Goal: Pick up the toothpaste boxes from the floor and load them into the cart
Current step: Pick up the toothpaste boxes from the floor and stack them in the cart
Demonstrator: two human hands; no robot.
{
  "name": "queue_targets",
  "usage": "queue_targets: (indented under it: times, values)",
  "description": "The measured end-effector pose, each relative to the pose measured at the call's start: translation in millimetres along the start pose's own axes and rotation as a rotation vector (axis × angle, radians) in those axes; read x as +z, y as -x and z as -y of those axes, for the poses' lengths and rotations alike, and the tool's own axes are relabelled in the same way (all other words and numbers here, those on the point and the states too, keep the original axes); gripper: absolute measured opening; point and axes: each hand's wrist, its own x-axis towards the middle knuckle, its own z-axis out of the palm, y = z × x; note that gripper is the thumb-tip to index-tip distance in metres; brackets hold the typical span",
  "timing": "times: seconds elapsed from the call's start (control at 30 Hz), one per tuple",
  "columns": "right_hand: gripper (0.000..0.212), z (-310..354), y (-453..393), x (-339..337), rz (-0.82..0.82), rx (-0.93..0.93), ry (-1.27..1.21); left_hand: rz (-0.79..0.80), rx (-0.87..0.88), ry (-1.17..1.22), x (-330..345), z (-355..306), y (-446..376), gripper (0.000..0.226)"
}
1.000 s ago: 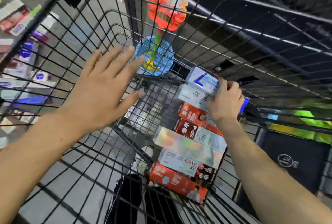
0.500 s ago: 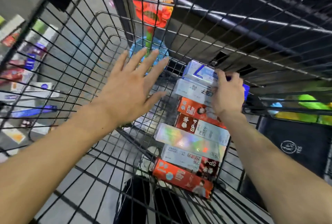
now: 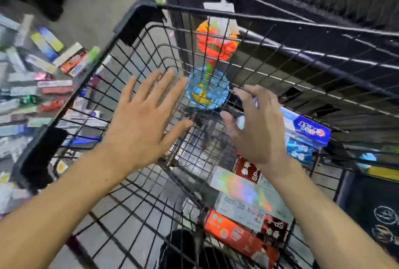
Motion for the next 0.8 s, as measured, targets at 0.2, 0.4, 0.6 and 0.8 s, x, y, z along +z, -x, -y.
queue_targets:
  times: [0.2,0.4,0.6,0.8]
  values:
    - [0.060,108.2,-40.4,-16.9,0.052,-0.254,-0.069,-0.120,-0.240,0.065,-32.1,88.1,87.6,0.074]
    - [0.073,253.2,-70.6,12.9,0.238,-0.431,-0.007,-0.171,-0.448,0.121,-27.4,181.5,182.8,0.073]
    - [0.072,440.4,-79.7,93.7,0.305,-0.690,-0.020,-0.256,-0.675,0.235,1.4,317.0,293.9,0.070]
    - [0.079,582.6,-61.9,217.4,0.512,-0.931,0.103,-0.164,-0.913,0.284,58.7,426.5,418.9,0.071]
